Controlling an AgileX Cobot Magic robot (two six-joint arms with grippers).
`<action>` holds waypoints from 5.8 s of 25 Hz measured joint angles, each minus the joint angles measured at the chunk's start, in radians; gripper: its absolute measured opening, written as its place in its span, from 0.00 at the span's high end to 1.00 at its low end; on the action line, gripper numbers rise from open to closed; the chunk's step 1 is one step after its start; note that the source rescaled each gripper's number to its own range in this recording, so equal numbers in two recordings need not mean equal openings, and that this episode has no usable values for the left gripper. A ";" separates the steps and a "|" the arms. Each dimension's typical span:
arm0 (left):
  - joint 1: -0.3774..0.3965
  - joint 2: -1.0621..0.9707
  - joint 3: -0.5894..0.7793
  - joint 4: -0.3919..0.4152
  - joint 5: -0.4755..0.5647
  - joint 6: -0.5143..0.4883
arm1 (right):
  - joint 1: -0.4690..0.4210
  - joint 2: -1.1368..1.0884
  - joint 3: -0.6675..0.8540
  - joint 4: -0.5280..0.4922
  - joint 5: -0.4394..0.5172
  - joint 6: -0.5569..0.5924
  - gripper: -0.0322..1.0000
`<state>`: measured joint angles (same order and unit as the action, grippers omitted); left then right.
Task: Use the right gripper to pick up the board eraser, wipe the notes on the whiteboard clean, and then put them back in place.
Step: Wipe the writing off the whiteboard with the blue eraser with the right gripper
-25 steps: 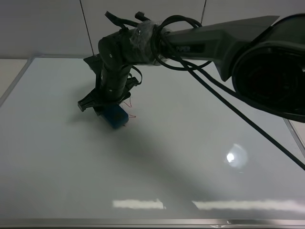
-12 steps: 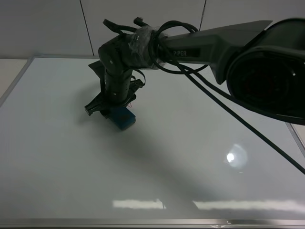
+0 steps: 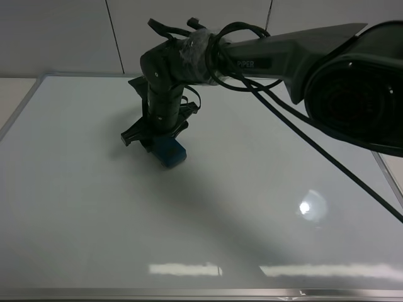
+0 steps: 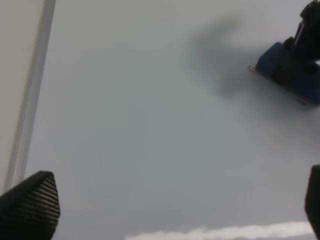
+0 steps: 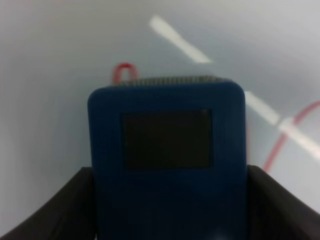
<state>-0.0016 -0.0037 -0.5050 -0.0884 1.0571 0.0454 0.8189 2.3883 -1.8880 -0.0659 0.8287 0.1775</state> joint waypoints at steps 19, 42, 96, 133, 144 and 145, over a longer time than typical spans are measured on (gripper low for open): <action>0.000 0.000 0.000 0.000 0.000 0.000 | -0.176 -0.012 -0.005 0.003 0.080 0.000 0.95; 0.000 0.000 0.000 0.000 0.000 0.000 | 0.008 -0.011 -0.005 -0.026 0.047 0.032 0.95; 0.000 0.000 0.000 0.000 0.000 0.000 | 0.003 0.019 -0.005 -0.093 -0.099 0.245 0.96; 0.000 0.000 0.000 0.000 0.000 0.000 | 0.133 0.018 -0.007 0.006 -0.044 0.040 0.96; 0.000 0.000 0.000 0.000 0.000 0.000 | 0.045 0.000 -0.007 -0.018 0.047 0.020 0.96; 0.000 0.000 0.000 0.000 0.000 0.000 | 0.034 0.000 -0.007 -0.018 0.057 0.013 0.96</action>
<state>-0.0016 -0.0037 -0.5050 -0.0884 1.0571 0.0454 0.8527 2.3882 -1.8948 -0.0840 0.8853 0.1910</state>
